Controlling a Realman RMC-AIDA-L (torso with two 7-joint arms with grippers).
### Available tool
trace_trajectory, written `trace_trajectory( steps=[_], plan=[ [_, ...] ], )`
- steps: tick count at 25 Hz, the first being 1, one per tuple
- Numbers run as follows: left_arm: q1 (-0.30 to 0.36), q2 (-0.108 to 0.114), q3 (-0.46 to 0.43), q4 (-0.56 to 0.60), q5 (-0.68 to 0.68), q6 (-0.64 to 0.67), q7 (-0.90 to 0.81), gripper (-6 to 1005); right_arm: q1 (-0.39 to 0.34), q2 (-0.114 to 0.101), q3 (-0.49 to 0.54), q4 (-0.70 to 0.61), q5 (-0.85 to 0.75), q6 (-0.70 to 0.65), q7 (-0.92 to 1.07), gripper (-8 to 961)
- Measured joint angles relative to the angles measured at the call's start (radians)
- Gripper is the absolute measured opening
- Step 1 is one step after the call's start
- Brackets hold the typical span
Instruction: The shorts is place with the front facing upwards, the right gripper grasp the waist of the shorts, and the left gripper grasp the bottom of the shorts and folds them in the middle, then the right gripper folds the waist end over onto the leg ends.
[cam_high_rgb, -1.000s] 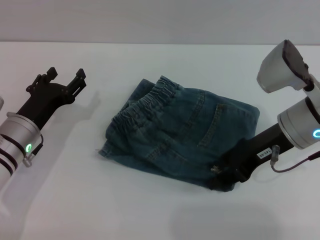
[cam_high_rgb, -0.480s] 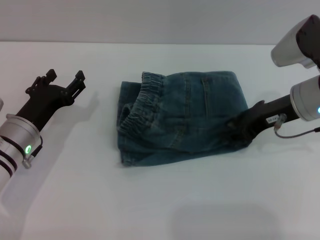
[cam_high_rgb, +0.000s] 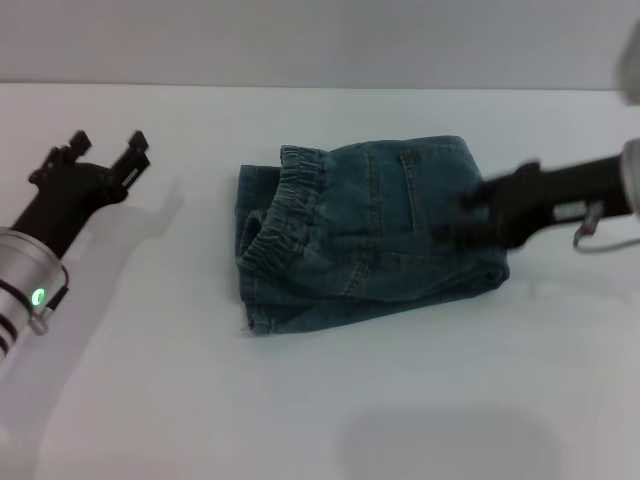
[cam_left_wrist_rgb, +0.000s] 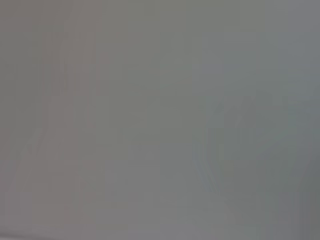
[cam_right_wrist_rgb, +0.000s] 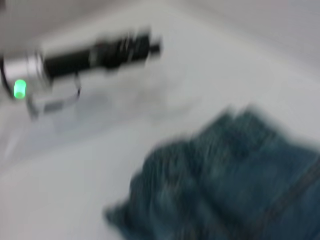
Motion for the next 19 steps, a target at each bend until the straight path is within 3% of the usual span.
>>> trace_trajectory(
  steps=[2,4,9,14,16,19],
  plan=[
    [0.006,0.0,-0.012,0.0,0.001,0.026,0.0,810,-0.058,0.001,0.059,0.0,0.146,0.049,-0.125,457],
    [0.039,0.002,-0.077,-0.006,0.001,0.142,0.0,811,-0.11,0.001,0.104,0.057,0.318,0.119,-0.293,457],
    [0.097,-0.001,-0.186,-0.013,-0.001,0.294,0.013,811,-0.168,-0.001,0.235,0.422,0.866,0.279,-0.967,457],
    [0.169,-0.007,-0.312,-0.014,-0.002,0.452,0.087,810,-0.141,-0.001,0.408,0.823,1.495,0.232,-1.618,457],
    [0.169,-0.007,-0.312,-0.014,-0.002,0.452,0.087,810,-0.133,-0.001,0.423,0.913,1.683,0.18,-1.799,457],
    [0.213,-0.008,-0.398,-0.015,-0.002,0.498,0.095,810,-0.129,0.0,0.425,0.974,1.841,0.12,-1.947,457]
  ],
)
